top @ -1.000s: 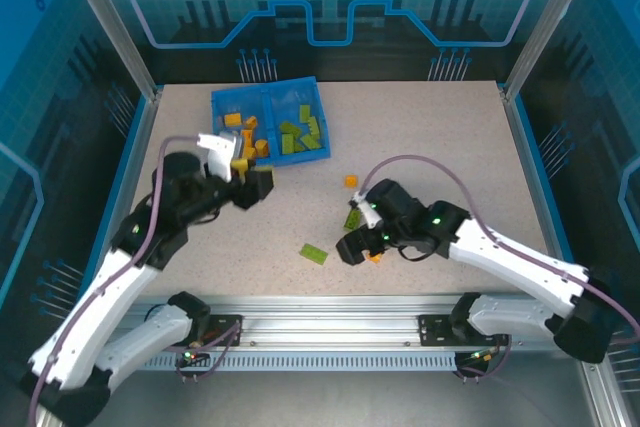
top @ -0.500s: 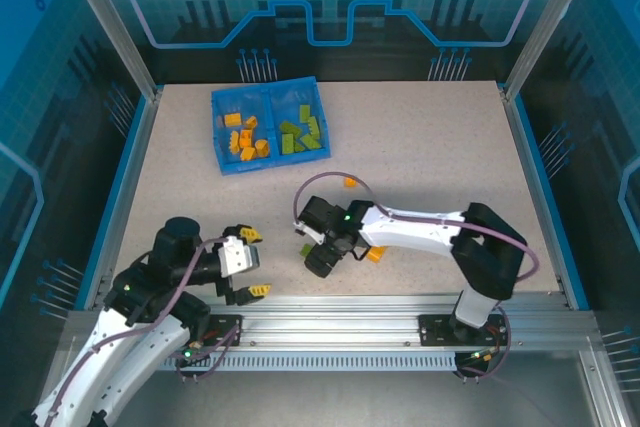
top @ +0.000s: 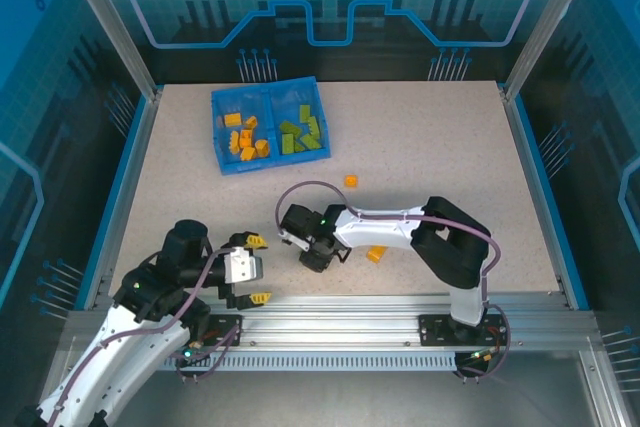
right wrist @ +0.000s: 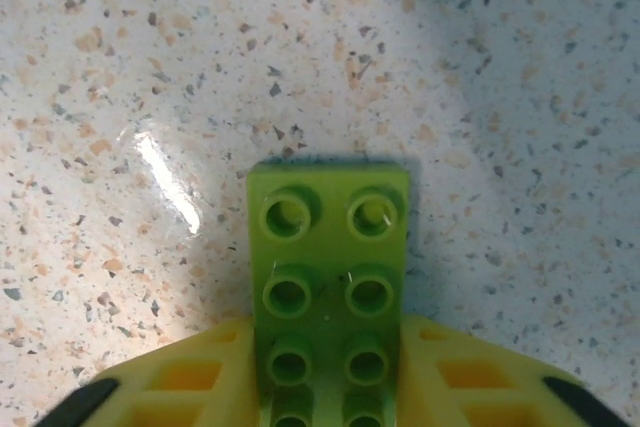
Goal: Sort the legos into containers by color
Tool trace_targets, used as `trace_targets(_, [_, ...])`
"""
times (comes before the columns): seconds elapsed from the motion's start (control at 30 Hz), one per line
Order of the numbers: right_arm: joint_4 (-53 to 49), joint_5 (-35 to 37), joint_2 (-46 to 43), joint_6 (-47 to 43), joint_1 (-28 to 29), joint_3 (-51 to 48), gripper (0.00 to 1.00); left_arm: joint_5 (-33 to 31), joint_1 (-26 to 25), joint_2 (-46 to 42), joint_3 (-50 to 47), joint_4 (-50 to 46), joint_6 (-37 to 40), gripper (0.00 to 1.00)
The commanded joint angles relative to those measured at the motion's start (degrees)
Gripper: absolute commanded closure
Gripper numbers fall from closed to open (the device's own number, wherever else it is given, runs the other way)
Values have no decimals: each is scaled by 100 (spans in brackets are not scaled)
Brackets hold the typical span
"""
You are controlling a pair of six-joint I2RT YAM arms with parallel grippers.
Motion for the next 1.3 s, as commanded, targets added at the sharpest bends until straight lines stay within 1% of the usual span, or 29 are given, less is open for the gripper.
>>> trace_targets(0.0, [-56, 402, -24, 131, 38, -296, 72, -100, -18, -151, -91, 281, 89, 1])
trace_targets(0.17, [123, 535, -934, 387, -6, -479, 72, -203, -17, -484, -125, 721, -284, 1])
trace_targets(0.23, [171, 598, -1364, 443, -44, -456, 72, -215, -19, -628, -94, 1022, -594, 1])
trace_targets(0.33, [309, 668, -1916, 502, -164, -329, 71, -403, -19, -693, -52, 1722, -1447, 1])
trace_targets(0.43, [609, 677, -2222, 572, -452, -55, 71, -877, -19, -526, -70, 2447, -2260, 1])
trace_targets(0.53, [899, 705, -2125, 673, -893, 444, 70, -1687, -12, -237, -87, 3031, -2994, 1])
trace_targets(0.6, [923, 804, -1734, 734, -1245, 997, 70, -2301, -6, -48, -99, 3335, -3465, 1])
trace_targets(0.67, [908, 873, -1213, 759, -1560, 1563, 70, -2772, 3, 91, -122, 3425, -3806, 1])
trace_targets(0.73, [759, 786, -584, 846, -1868, 2243, 71, -3029, 16, 191, -52, 3229, -3923, 1])
trace_targets(0.8, [469, 713, 193, 932, -2112, 3137, 71, -3336, 25, 231, 66, 2953, -4038, 1])
trace_targets(0.9, [62, 704, 1308, 908, -2278, 4467, 71, -3755, 56, 207, 71, 2850, -4226, 1])
trace_targets(1.0, [-531, 773, 2410, 874, -2368, 6043, 71, -3992, 140, 174, 98, 2719, -4227, 1])
trace_targets(1.07, [-859, 839, 3189, 785, -2396, 7079, 71, -4123, 281, 176, 133, 2687, -4358, 1])
trace_targets(1.17, [-1190, 937, 4161, 600, -2423, 8529, 71, -4255, 690, 226, 185, 2678, -5022, 1])
trace_targets(1.2, [-1198, 942, 4389, 515, -2430, 8863, 70, -4190, 863, 263, 219, 2647, -5234, 1])
trace_targets(1.27, [-1115, 935, 4604, 398, -2447, 9135, 69, -4074, 1080, 341, 272, 2616, -5468, 1])
